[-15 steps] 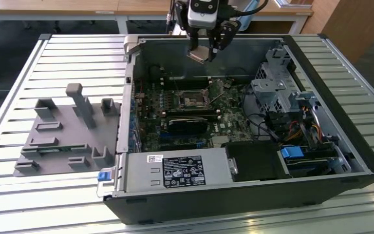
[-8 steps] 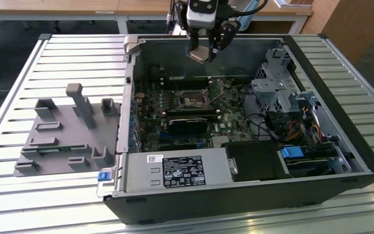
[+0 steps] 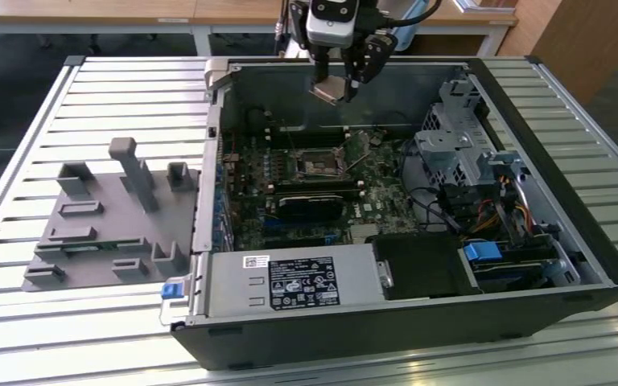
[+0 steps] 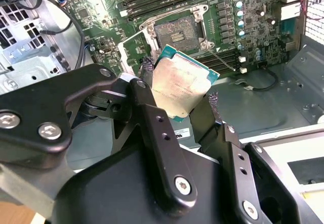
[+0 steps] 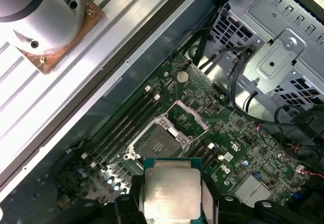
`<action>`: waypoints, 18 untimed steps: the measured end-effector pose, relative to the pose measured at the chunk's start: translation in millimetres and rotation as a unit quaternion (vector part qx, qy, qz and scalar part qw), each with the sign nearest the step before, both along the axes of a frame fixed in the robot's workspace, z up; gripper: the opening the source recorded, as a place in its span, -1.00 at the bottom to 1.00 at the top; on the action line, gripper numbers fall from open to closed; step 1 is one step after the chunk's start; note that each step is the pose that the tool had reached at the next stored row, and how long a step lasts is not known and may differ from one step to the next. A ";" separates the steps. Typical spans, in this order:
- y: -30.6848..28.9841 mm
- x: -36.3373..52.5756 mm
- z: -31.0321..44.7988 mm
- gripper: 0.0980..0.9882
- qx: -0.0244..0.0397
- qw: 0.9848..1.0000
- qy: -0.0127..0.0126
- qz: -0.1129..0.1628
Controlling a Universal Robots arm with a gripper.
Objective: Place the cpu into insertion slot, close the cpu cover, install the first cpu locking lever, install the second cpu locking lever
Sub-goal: 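Place the cpu into insertion slot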
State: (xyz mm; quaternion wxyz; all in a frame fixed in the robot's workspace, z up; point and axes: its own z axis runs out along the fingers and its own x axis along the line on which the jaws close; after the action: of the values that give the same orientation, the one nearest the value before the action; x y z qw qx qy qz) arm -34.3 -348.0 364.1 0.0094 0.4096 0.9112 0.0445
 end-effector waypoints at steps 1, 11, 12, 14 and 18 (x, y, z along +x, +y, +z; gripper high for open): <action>0.0 0.0 0.0 -0.01 0.000 1.000 0.000 -0.001; 0.0 0.0 0.0 -0.01 0.000 1.000 0.000 -0.015; 0.0 0.0 0.0 -0.01 0.000 1.000 0.000 -0.016; 0.0 0.0 0.0 -0.01 0.000 1.000 0.000 -0.019; 0.0 0.0 0.0 -0.01 0.000 1.000 0.000 -0.024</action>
State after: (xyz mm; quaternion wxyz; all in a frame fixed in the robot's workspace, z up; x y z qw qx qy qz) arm -34.3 -348.0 364.1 0.0105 0.4314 0.9010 0.0443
